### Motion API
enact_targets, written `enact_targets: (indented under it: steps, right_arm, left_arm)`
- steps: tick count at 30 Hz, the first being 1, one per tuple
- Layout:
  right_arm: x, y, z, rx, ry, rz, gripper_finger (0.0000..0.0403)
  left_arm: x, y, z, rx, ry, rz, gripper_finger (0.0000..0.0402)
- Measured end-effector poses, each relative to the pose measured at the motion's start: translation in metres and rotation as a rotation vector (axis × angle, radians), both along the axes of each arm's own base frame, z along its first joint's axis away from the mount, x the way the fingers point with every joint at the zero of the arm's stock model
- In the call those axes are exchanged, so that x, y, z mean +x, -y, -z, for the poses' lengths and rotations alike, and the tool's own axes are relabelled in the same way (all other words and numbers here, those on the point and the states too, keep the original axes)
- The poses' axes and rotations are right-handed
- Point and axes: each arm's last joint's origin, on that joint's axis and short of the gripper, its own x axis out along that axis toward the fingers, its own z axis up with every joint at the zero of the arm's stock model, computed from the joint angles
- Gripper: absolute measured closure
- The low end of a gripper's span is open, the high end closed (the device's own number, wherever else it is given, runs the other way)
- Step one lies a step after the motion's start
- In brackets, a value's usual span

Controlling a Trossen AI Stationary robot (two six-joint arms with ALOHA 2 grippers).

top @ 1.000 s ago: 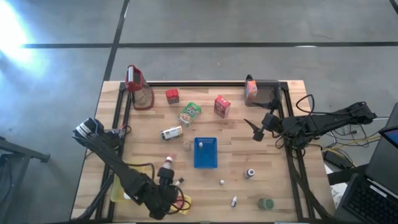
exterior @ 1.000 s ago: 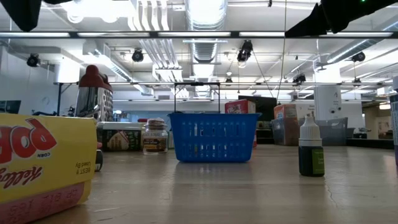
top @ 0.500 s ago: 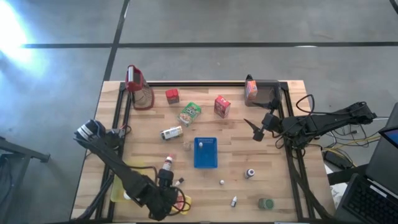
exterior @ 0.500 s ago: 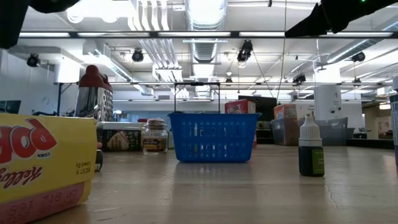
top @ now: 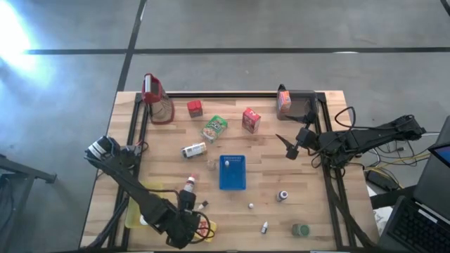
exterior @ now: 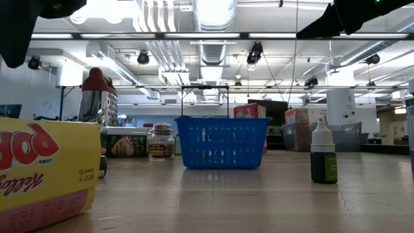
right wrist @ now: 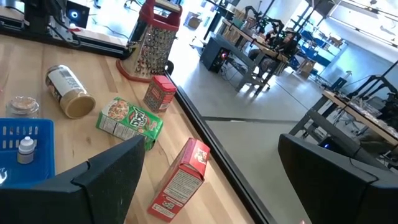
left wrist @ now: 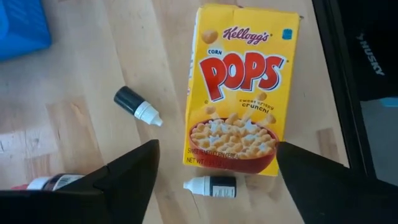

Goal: Pick & Place Kitchen Items
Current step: Put the yellow cereal box into the black bin

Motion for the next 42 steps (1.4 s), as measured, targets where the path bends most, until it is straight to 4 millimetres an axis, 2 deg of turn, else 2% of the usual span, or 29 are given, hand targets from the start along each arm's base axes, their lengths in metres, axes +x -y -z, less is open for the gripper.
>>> enact_targets:
  steps: [9, 17, 30, 42]
  right_arm:
    - [0.000, 0.000, 0.000, -0.002, -0.002, -0.001, 0.0039]
    - [0.000, 0.000, 0.000, -0.001, -0.002, 0.000, 0.0039]
    - [0.000, 0.000, 0.000, -0.002, -0.002, 0.000, 0.0039]
    - [0.000, 0.000, 0.000, 0.001, 0.000, 0.000, 0.0039]
  left_arm:
    - [0.001, 0.001, 0.013, -0.008, -0.045, -0.048, 0.0032]
    - [0.002, 0.001, 0.014, -0.027, -0.057, -0.085, 0.0004]
    - [0.000, -0.004, 0.039, -0.092, -0.099, -0.143, 0.0002]
    - [-0.002, -0.004, 0.046, -0.119, -0.114, -0.142, 0.0002]
